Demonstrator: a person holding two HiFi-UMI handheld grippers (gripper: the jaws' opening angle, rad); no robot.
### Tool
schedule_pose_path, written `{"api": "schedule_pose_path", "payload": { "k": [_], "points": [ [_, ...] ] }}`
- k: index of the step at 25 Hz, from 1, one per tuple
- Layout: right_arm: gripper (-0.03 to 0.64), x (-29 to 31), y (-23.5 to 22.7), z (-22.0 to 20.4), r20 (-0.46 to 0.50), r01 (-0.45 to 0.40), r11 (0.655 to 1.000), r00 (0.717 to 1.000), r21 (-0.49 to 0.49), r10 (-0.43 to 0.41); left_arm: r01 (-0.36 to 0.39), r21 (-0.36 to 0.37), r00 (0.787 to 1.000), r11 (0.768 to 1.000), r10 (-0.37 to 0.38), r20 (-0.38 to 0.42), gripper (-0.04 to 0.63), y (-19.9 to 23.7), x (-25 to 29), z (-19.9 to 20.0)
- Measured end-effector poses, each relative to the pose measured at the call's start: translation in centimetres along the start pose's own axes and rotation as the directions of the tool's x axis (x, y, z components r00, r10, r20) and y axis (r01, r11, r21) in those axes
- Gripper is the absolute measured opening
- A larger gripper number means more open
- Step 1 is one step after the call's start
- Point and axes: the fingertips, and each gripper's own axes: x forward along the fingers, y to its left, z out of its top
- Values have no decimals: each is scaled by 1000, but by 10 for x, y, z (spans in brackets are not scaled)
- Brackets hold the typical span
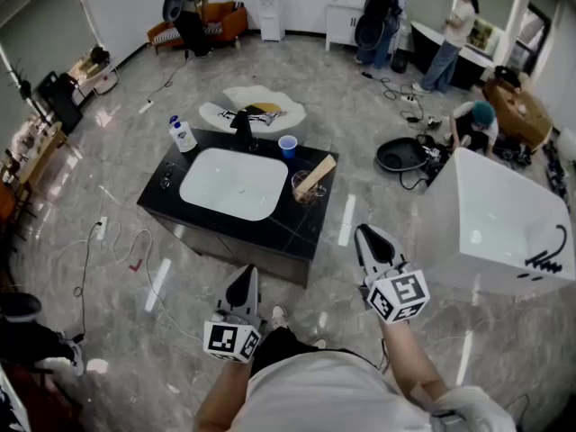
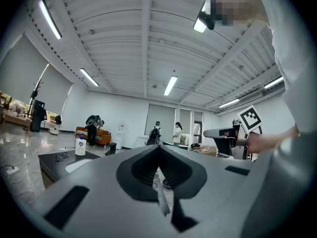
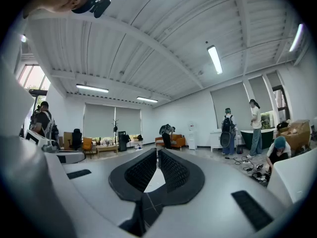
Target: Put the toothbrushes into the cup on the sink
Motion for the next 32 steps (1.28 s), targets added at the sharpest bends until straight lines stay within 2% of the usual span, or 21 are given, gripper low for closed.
{"api": "schedule_pose_path", "payload": {
  "k": [10,22,32],
  "points": [
    [52,-27,11,5,20,3,1000,1000,-5,-3,-17,16,1000,1000,17,11,2,-2,-20,3],
    [49,-22,20,0,12,-20,1000,1000,9,20,-26,26,1000,999,26,-5,2,-2,-27,-1],
    [49,-28,20,-3,12,1,1000,1000,14,-1,13,22,1000,1000,-13,-8,2,-8,-19,-5]
  ]
}}
